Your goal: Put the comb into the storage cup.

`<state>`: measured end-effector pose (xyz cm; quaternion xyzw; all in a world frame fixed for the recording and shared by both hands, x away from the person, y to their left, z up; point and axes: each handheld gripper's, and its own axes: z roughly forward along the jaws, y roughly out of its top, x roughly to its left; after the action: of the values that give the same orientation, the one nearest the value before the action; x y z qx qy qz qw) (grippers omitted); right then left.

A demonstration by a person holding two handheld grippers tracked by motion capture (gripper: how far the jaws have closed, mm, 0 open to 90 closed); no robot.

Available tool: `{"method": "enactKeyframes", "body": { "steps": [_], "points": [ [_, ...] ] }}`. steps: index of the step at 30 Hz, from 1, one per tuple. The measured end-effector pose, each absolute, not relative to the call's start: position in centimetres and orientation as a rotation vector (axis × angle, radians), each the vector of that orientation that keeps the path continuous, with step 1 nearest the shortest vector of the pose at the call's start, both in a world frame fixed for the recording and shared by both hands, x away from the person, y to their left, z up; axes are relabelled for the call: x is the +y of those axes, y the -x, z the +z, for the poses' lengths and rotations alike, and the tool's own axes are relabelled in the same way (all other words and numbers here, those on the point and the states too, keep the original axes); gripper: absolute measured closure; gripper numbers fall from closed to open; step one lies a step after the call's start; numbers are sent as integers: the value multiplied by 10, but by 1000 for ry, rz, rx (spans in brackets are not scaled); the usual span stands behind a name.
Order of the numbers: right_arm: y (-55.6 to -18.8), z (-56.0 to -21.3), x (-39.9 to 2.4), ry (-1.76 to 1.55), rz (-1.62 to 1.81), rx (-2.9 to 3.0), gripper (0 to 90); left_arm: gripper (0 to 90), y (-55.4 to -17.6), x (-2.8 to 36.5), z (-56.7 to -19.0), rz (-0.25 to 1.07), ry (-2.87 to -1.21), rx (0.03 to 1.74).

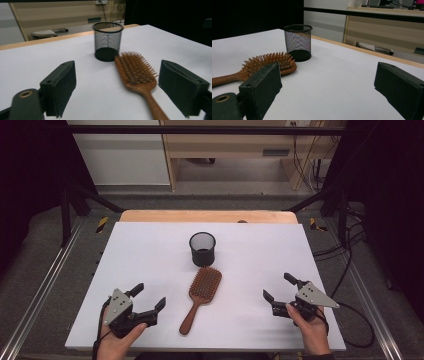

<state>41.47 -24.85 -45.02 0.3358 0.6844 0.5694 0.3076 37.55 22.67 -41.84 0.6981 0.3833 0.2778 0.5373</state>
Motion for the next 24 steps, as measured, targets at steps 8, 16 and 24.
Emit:
{"method": "enactKeyframes", "body": {
  "steps": [8, 16, 24],
  "points": [
    [-415, -450, -246, -880, 1509, 1813, 73, 349, -379, 184, -407, 599, -1739, 829],
    [-415, -451, -248, -898, 1508, 1801, 72, 598, -386, 146, -403, 532, -1823, 762],
    [-416, -452, -246, -894, 1504, 1815, 72, 828, -389, 124, -423, 407, -1931, 734]
  ]
}}
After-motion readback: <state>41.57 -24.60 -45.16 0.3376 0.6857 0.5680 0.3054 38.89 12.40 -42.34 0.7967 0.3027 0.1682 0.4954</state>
